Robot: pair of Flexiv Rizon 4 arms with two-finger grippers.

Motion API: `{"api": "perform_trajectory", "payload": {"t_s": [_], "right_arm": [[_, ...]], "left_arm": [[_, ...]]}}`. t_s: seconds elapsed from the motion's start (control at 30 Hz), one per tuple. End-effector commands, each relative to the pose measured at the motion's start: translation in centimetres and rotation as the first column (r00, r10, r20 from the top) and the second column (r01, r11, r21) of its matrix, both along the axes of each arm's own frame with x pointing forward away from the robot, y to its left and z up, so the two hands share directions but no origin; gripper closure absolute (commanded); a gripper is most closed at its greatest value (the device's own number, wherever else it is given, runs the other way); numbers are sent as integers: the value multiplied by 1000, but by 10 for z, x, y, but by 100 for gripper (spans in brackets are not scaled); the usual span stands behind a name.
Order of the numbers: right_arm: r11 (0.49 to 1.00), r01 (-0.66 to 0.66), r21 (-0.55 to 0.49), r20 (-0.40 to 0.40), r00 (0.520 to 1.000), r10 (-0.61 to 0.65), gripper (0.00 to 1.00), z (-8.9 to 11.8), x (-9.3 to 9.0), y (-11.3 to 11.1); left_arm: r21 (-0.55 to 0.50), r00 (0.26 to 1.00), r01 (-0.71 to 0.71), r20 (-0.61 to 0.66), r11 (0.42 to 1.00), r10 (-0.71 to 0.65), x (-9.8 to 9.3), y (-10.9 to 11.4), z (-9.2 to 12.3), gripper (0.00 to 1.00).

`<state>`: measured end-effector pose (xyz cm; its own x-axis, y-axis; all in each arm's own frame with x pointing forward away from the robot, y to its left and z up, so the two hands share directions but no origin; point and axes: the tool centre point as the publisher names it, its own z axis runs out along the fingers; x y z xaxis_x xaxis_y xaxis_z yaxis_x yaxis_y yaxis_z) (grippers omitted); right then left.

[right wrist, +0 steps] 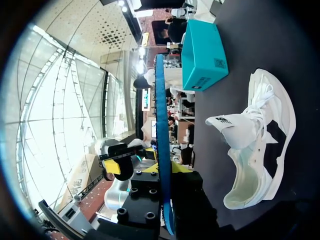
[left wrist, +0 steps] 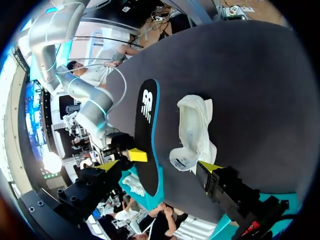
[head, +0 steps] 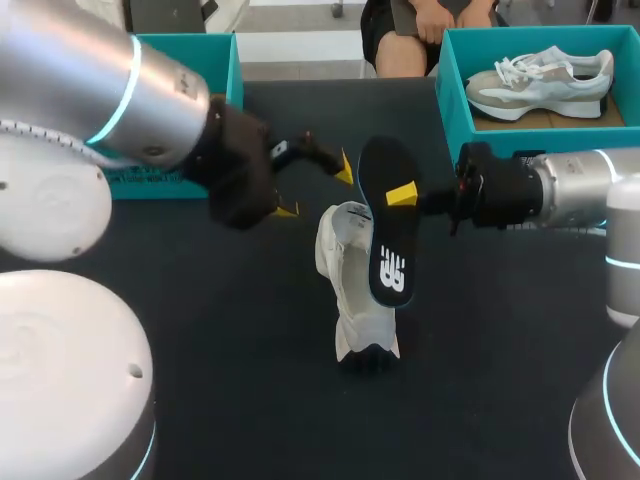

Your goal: Take the shoe out of the shoebox, open the shoe tongue, remove and reinsert the insole, then place the shoe into the shoebox

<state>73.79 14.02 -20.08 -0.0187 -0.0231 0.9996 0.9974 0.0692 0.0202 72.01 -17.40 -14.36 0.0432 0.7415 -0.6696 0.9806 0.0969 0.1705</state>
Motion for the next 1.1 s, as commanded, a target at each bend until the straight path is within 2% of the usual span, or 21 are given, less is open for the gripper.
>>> {"api": "perform_trajectory", "payload": {"t_s": [0.03,0.33,0.47,0.7,1.1], "right_arm": [[1000,-3,-2,-1,1000,3,100,-1,0,0],[1000,-7,-4,0,1000,7,100,0,1,1],[1000,-5,-4,-1,1000,5,100,-1,1,2],[1000,-5,-3,3,1000,5,100,-1,1,3],[1000,-7,-4,2,1000,7,100,-2,2,4]], "left_arm": [[154,999,-26,-14,988,29,1,-2,3,0],[343,981,-106,-119,933,155,23,-18,5,0],[442,968,-133,-136,887,213,30,-26,6,0],[572,963,-125,-126,810,237,33,-37,3,0],[636,970,-86,-122,767,210,26,-44,4,0]]}}
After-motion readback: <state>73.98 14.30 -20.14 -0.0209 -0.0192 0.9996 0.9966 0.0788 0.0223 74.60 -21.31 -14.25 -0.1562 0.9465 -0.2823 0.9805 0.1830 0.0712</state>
